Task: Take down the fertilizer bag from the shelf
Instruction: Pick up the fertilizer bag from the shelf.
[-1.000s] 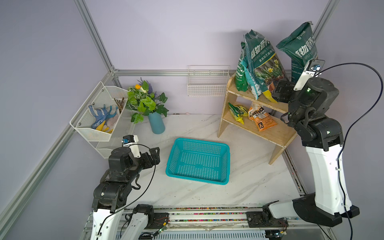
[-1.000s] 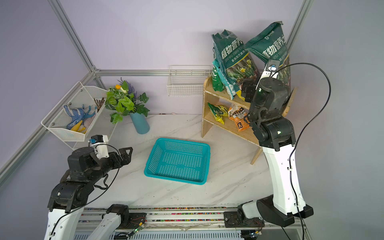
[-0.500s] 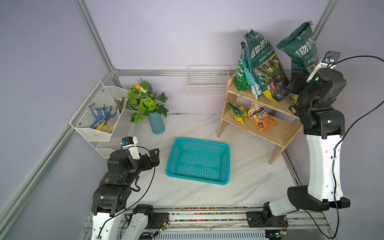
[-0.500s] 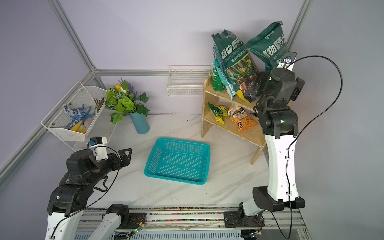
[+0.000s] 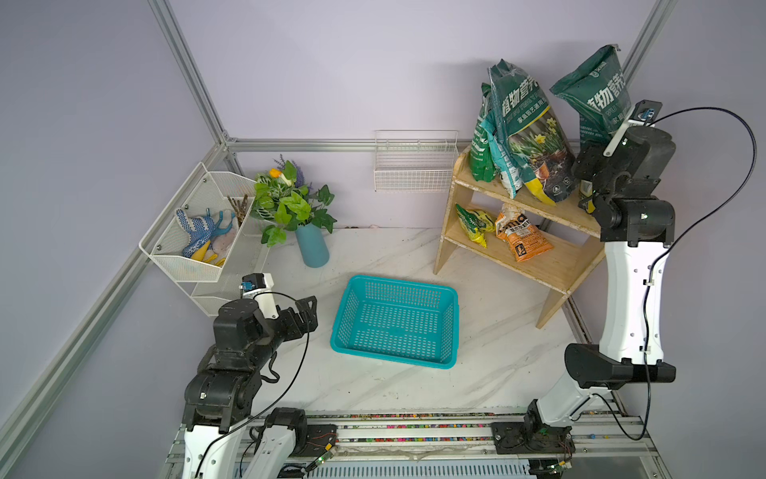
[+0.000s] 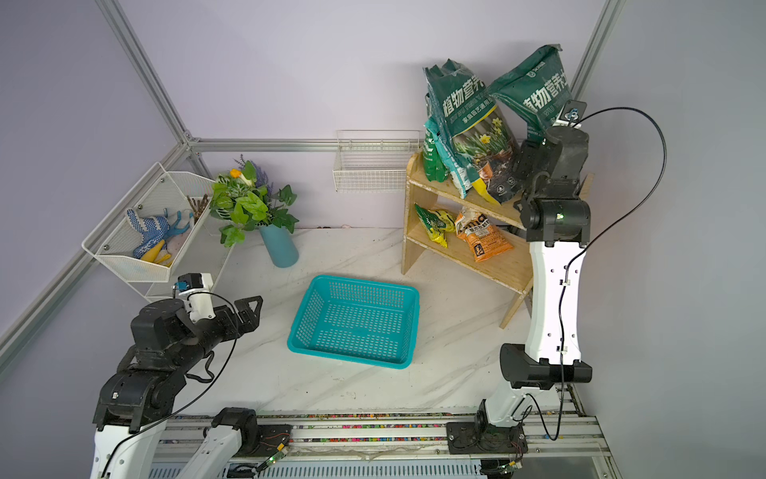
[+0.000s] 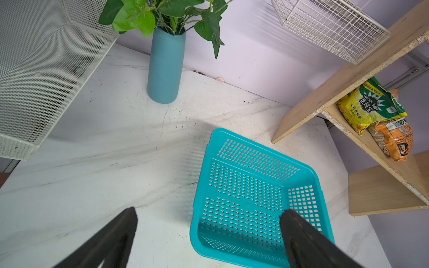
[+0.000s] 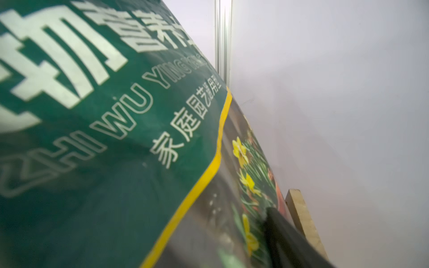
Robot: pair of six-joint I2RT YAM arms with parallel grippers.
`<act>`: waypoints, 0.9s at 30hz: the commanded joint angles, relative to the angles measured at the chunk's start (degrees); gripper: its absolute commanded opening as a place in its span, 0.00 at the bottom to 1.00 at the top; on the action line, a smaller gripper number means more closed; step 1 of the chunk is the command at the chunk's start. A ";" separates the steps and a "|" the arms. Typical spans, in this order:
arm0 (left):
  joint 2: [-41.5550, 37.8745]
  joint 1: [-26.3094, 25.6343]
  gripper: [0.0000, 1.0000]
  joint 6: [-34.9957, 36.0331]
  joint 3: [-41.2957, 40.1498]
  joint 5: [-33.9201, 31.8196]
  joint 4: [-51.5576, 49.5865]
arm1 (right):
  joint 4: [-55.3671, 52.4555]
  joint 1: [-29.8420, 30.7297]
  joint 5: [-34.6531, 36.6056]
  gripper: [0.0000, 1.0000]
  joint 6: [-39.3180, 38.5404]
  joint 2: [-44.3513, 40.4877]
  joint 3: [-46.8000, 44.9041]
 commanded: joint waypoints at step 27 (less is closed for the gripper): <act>0.34 2.81 1.00 0.29 -2.87 2.39 0.94 | -2.66 0.67 -7.86 0.00 7.95 -27.74 -8.43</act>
